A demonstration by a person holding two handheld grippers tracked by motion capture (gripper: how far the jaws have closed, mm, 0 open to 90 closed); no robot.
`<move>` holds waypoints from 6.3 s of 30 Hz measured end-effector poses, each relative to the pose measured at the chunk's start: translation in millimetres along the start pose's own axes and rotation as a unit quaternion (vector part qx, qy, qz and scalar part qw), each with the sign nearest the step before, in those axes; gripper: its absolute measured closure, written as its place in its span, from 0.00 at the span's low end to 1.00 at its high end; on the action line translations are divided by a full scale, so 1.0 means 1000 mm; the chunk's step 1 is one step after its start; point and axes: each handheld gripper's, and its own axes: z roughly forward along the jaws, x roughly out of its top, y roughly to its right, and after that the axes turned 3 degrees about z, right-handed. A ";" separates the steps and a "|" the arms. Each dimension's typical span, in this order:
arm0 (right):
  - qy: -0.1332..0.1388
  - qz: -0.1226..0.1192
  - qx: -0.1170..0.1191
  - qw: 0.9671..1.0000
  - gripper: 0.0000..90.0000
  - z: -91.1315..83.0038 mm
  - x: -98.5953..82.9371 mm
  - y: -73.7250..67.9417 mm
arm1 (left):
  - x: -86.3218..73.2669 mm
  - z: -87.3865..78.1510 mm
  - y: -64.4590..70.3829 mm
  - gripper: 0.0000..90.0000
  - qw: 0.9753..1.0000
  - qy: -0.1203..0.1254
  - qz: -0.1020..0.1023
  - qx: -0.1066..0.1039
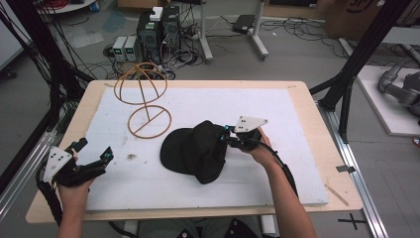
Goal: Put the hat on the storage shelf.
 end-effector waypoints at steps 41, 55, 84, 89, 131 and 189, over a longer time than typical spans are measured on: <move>0.151 0.108 0.001 0.983 0.97 -0.058 0.026 0.008 | -0.001 0.001 0.000 0.10 1.000 0.000 -0.007 0.000; 0.199 0.092 0.000 0.976 0.97 -0.077 0.071 0.006 | 0.000 0.000 0.000 0.10 1.000 0.001 -0.010 -0.001; 0.255 0.090 -0.006 0.963 0.97 -0.091 0.136 0.015 | 0.000 0.001 0.001 0.10 1.000 0.004 -0.010 -0.003; 0.263 0.086 -0.007 0.961 0.97 -0.091 0.149 0.017 | 0.000 0.002 0.001 0.10 1.000 0.003 -0.008 -0.004; 0.292 0.091 -0.003 0.952 0.97 -0.038 0.240 0.024 | 0.000 0.001 0.003 0.10 1.000 0.007 -0.008 -0.011; 0.235 0.132 -0.021 0.963 0.93 0.101 0.260 0.021 | 0.000 -0.010 -0.004 0.10 1.000 0.019 -0.019 -0.008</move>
